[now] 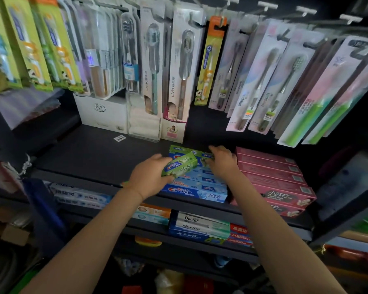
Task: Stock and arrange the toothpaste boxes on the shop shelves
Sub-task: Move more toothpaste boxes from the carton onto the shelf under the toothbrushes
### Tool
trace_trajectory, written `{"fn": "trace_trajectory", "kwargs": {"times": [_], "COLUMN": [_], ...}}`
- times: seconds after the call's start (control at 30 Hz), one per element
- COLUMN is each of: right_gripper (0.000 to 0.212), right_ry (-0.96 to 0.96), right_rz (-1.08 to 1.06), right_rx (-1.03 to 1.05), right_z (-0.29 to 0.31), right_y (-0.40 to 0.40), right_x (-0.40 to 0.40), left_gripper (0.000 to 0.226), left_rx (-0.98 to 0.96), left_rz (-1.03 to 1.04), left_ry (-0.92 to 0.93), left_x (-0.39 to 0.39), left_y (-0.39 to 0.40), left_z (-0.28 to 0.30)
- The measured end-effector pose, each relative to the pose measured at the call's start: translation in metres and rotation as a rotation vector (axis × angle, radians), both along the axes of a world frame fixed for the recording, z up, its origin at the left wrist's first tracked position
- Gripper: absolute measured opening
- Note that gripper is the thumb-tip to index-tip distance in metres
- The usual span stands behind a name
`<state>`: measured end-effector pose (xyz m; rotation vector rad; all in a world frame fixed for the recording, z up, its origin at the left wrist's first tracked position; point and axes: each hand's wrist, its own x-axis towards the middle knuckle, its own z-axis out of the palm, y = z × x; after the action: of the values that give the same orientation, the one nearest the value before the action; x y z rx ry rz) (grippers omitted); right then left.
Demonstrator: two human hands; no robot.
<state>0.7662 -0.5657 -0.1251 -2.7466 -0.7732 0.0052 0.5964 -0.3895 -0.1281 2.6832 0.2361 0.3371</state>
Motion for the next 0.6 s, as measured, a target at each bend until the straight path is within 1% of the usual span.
{"fn": "trace_trajectory", "kwargs": {"times": [0.03, 0.1, 0.13, 0.17, 0.2, 0.27, 0.33, 0.4, 0.47, 0.53, 0.6], "right_gripper": [0.050, 0.045, 0.044, 0.042, 0.040, 0.040, 0.044, 0.042, 0.041, 0.044, 0.045], "right_ry": [-0.037, -0.090, -0.102, -0.113, -0.121, -0.163, -0.214, -0.282, -0.369, -0.439, -0.439], "right_rz": [0.018, 0.057, 0.080, 0.114, 0.151, 0.204, 0.177, 0.127, 0.089, 0.049, 0.035], "right_rx": [0.134, 0.368, 0.419, 0.420, 0.388, 0.259, 0.105, 0.018, -0.018, -0.044, -0.086], "right_z": [0.003, 0.010, 0.014, 0.016, 0.015, 0.010, 0.002, -0.005, -0.012, -0.018, -0.020], "right_y": [-0.003, -0.011, -0.015, -0.018, -0.020, -0.026, -0.032, -0.037, -0.038, -0.037, -0.035], "right_x": [-0.003, -0.015, -0.022, -0.028, -0.033, -0.039, -0.040, -0.041, -0.040, -0.037, -0.036], "left_gripper": [0.052, 0.057, 0.057, 0.056, 0.055, 0.055, 0.060, 0.067, 0.069, 0.068, 0.074], "left_rx": [0.078, 0.178, 0.221, 0.268, 0.319, 0.419, 0.481, 0.514, 0.520, 0.494, 0.451], "left_rz": [-0.013, -0.072, -0.111, -0.145, -0.173, -0.211, -0.235, -0.237, -0.220, -0.194, -0.138], "left_ry": [0.013, 0.005, 0.003, 0.004, 0.007, -0.009, -0.046, -0.087, -0.131, -0.184, -0.128], "left_x": [0.006, 0.023, 0.033, 0.044, 0.054, 0.070, 0.080, 0.085, 0.087, 0.089, 0.088], "left_y": [-0.001, -0.005, -0.008, -0.011, -0.016, -0.027, -0.039, -0.046, -0.048, -0.046, -0.042], "left_z": [0.005, 0.010, 0.010, 0.009, 0.008, 0.005, -0.001, -0.009, -0.016, -0.024, -0.028]}}
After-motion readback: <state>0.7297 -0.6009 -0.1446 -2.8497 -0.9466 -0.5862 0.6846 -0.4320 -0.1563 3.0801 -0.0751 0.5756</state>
